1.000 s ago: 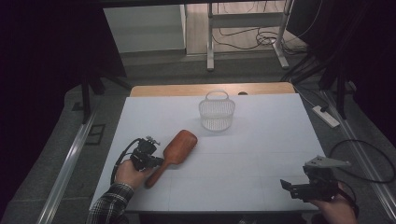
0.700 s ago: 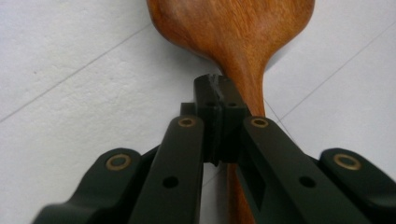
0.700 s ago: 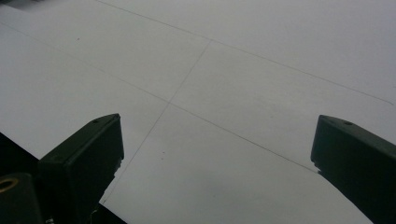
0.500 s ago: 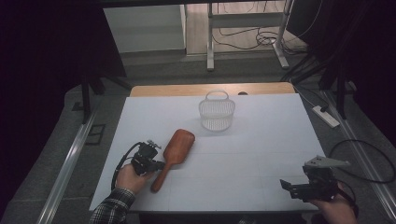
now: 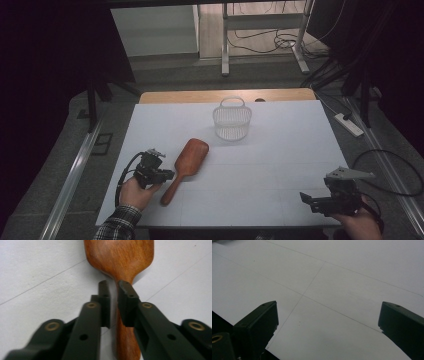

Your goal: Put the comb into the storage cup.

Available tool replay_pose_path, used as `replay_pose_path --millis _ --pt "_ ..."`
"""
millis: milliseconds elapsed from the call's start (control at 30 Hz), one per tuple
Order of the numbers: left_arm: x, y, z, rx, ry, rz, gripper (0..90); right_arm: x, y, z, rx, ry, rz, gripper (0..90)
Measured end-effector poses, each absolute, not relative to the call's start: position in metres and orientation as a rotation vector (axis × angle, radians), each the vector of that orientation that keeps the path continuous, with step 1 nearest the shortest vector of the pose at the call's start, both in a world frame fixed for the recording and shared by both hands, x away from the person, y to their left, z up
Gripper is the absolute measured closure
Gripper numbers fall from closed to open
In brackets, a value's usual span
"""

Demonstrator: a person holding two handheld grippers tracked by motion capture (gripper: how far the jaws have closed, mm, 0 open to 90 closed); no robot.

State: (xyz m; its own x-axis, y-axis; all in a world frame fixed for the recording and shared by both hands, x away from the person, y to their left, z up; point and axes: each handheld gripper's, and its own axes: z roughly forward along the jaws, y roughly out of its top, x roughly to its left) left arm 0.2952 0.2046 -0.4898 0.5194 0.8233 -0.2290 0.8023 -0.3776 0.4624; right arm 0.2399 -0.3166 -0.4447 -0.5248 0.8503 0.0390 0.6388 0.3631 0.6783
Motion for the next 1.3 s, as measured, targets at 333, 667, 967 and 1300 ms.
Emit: replay_pose_path --millis 333,667,967,1300 --pt "0.288 0.208 -0.485 2.218 1.334 0.1 55.6 0.24 -0.316 -0.445 1.314 2.312 0.932 3.0" --pt "0.284 0.209 -0.481 2.157 1.358 0.127 33.6 0.24 -0.316 -0.445 1.316 2.311 0.932 3.1" --pt "0.28 0.205 -0.481 2.164 1.331 0.108 8.8 0.24 -0.316 -0.445 1.315 2.313 0.93 3.1" --pt "0.282 0.2 -0.483 2.181 1.317 0.1 0.0 0.24 -0.316 -0.445 1.315 2.319 0.926 3.2"
